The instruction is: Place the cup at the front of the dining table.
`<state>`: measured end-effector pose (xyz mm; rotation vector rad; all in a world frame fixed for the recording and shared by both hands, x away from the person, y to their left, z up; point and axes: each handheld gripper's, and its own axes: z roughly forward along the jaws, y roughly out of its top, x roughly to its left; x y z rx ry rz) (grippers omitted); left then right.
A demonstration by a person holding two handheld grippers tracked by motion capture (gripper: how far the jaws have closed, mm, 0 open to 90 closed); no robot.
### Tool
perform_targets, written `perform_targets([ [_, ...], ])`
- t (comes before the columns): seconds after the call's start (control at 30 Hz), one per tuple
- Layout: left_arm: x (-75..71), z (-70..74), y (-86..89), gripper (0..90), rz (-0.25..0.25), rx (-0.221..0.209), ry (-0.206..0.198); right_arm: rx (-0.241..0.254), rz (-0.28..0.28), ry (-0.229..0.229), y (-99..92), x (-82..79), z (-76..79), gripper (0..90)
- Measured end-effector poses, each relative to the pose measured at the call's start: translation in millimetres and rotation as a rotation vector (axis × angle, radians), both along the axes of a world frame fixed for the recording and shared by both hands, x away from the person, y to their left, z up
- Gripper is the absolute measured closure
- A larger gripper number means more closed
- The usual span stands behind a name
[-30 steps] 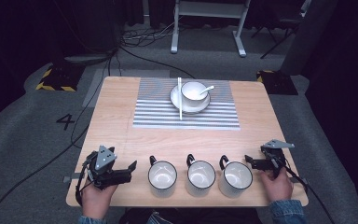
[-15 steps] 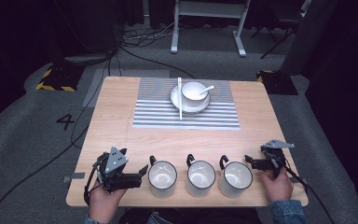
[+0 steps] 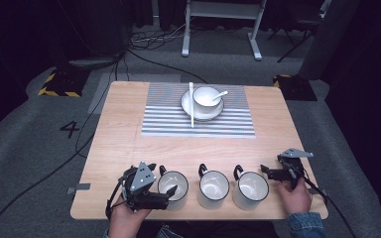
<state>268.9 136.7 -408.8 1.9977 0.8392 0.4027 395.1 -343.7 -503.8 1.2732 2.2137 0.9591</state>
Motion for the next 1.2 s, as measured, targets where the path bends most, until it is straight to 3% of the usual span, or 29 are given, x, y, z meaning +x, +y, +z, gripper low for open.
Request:
perform_targets([
  [0.23,-1.7,-8.0,-8.5,8.1,-0.031,0.001,0.043,0.0,0.0,0.0,0.0,0.0,0.0,12.1],
  [0.4,-3.8,-10.6,-10.5,6.2,-0.017,0.003,0.059,0.0,0.0,0.0,0.0,0.0,0.0,12.1],
  [0.5,-2.9,-12.4,-9.9,4.9,-0.017,0.022,0.084,0.0,0.0,0.0,0.0,0.0,0.0,12.1],
  [0.73,-1.0,-17.6,-10.4,0.3,-0.03,0.018,0.147,0.0,0.0,0.0,0.0,0.0,0.0,12.1],
  [0.97,2.1,-25.0,-12.7,0.0,-0.031,0.031,0.16,0.0,0.0,0.0,0.0,0.0,0.0,12.1],
  [1.2,5.8,-38.1,-19.0,0.0,-0.016,0.046,0.149,0.0,0.0,0.0,0.0,0.0,0.0,12.1],
])
